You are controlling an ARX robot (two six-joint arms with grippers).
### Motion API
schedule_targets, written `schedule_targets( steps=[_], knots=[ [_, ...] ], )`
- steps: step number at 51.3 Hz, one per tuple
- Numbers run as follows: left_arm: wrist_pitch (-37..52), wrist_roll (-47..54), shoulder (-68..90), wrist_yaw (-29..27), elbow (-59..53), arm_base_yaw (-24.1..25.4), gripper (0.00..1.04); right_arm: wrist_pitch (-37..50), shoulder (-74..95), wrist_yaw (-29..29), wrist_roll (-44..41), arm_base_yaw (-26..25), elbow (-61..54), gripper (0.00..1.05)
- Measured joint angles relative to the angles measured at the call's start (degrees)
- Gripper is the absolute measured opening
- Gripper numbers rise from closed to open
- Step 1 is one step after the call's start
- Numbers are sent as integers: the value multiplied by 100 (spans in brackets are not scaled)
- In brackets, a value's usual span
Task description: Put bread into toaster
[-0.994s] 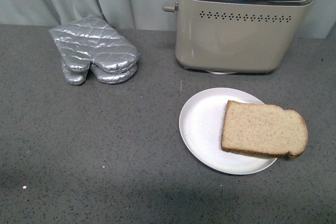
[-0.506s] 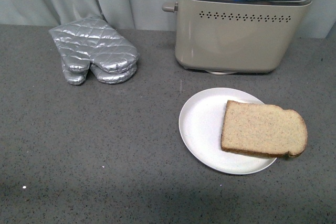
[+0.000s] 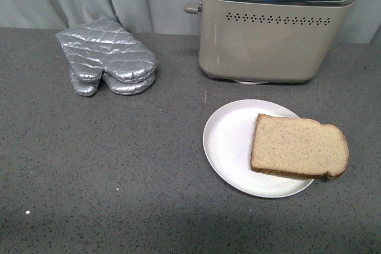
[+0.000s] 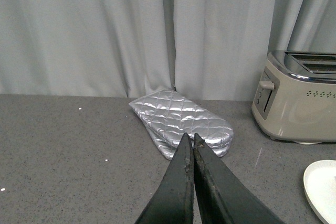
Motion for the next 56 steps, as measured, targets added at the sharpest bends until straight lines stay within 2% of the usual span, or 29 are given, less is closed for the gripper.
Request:
schedule_targets(
  steps=[12,19,32,39,41,44,50,56],
  knots=[
    [-330,0,-328,2,0,0,4,0,0,0,0,0,0,95],
    [-1285,0,-1126,2,2,0,4,0,2,0,0,0,0,95],
    [-1342,-2,-1298,2,2,0,4,0,2,0,0,0,0,95],
    [-1342,0,-1303,2,2,0,33,-157,70,-44,-155,-20,48,95],
    [-1342,0,-1303,0,2,0,38,-509,299,-247,-428,-94,192,95],
    [-1342,0,-1307,4,2,0,49,-586,887,-621,-734,-282,341,95],
    [-1342,0,-1307,2,2,0,72,525,2938,-1119,-887,-737,647,95],
    [-1342,0,-1307,2,2,0,89,1384,4843,-1377,-837,-833,1137,95]
  ],
)
